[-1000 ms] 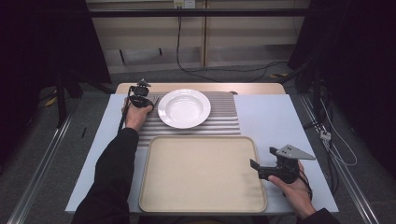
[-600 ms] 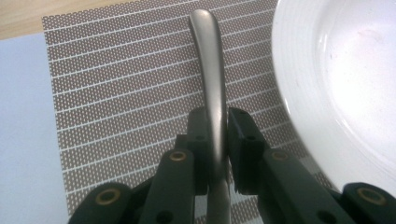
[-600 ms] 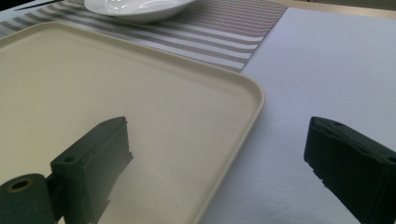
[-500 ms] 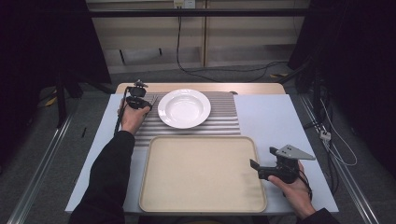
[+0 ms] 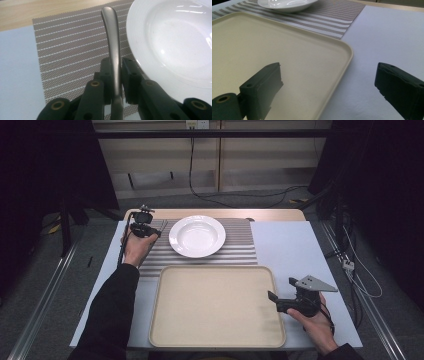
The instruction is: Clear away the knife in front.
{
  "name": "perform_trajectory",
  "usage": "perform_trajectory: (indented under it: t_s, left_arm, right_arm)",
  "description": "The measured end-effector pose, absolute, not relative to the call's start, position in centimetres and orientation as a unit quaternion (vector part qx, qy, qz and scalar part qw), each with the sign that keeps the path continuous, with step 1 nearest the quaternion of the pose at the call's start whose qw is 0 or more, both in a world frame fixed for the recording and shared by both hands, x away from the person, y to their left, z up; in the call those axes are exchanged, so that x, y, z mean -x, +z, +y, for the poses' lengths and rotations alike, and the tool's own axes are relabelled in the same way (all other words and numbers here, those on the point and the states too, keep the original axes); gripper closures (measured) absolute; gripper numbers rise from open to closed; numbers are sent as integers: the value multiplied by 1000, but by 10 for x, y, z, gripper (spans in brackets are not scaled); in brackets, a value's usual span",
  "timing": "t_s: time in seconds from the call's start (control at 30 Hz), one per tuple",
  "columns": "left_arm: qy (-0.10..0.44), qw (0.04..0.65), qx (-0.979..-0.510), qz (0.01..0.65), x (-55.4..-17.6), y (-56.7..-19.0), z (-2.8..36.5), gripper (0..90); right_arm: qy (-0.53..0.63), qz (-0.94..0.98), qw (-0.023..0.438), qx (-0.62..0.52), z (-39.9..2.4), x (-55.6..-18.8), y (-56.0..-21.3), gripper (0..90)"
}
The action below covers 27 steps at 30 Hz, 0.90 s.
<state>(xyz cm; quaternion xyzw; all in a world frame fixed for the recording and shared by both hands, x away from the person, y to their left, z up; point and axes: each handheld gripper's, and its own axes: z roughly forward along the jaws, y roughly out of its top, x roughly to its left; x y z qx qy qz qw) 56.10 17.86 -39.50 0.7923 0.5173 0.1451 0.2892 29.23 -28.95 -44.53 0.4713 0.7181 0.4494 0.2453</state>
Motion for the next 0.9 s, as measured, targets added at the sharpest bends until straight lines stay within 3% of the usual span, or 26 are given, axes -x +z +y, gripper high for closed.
perform_trajectory:
  t_s: [0.9]
  left_arm:
    - [143, 331, -808, 466, -506, -358, 178, 799]
  right_arm:
    - [444, 720, 253, -470, -289, -292, -444, 75]
